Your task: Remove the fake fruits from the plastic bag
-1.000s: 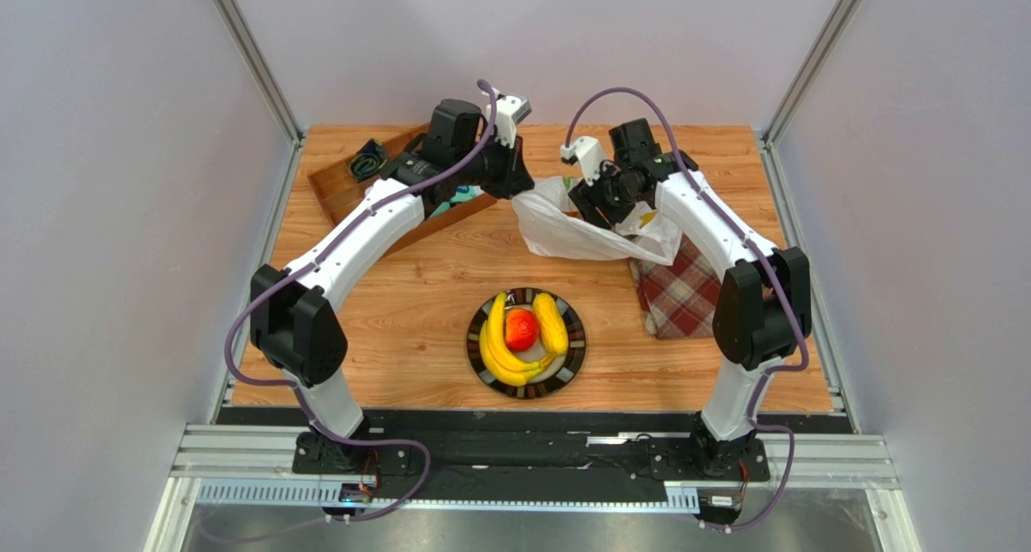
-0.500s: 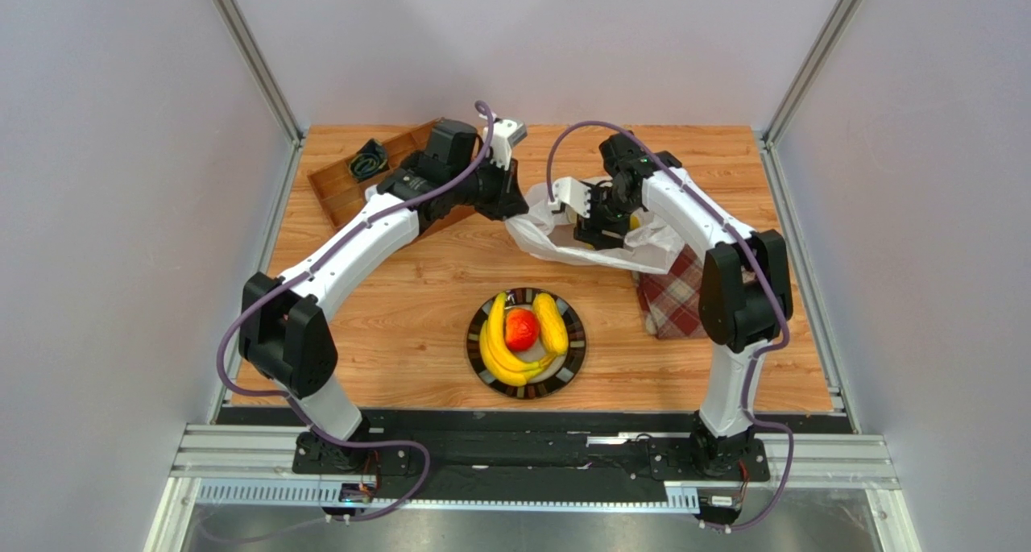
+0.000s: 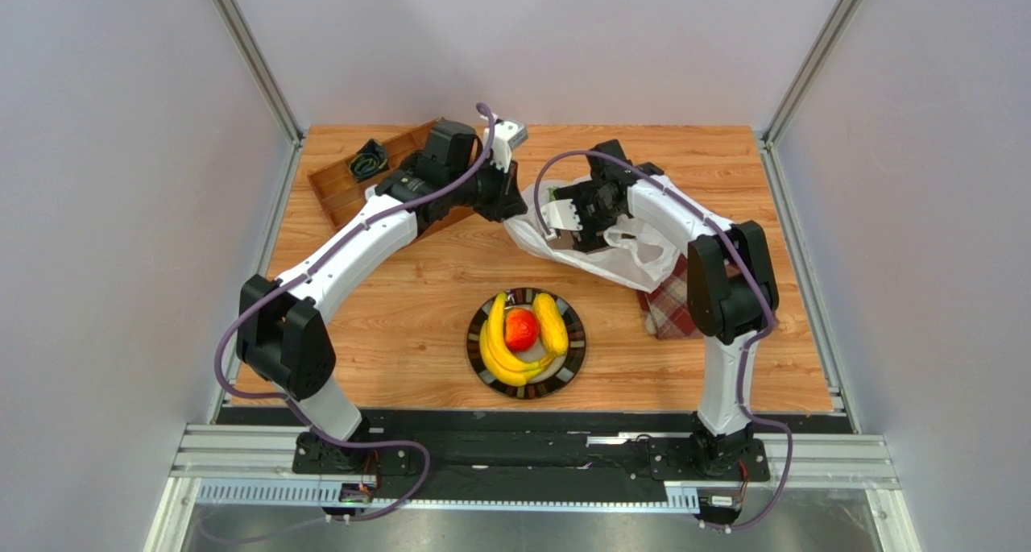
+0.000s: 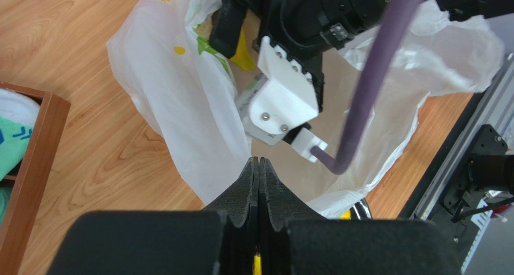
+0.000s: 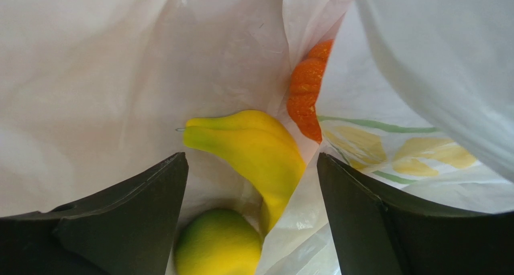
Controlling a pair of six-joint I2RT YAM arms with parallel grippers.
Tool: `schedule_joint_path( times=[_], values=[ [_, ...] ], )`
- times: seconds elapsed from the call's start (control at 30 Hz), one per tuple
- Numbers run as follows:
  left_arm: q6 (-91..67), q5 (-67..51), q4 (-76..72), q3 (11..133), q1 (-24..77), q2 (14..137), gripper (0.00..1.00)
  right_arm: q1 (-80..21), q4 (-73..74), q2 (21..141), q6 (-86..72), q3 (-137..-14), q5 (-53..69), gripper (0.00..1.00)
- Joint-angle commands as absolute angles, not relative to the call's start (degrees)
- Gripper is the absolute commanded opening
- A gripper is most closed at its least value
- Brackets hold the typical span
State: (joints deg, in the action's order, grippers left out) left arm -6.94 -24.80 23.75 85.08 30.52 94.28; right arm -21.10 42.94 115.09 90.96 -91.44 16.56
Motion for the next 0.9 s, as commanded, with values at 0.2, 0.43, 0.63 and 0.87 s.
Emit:
schedule_joint_path(
  times=[0.2, 0.43, 0.63, 0.87],
  values=[
    [-5.62, -28.83, 22.94, 86.4, 30.15, 92.46, 0.0, -19.16, 46.21, 129.18, 101.59, -109.39, 14.15, 0.88],
    [-5.62, -28.3, 23.29, 86.84, 30.15, 93.07, 0.0, -18.55, 56.6, 135.09, 110.82, -115.49, 12.22, 0.82],
    [-6.06, -26.81, 22.68, 87.01, 30.15, 93.69, 0.0, -19.07, 53.36, 132.73, 109.17, -112.25, 14.41, 0.37],
    [-6.76, -27.16, 21.71, 87.98, 29.8, 94.75, 0.0, -18.63, 48.6, 119.2, 98.54, -102.22, 20.12, 0.18]
  ],
)
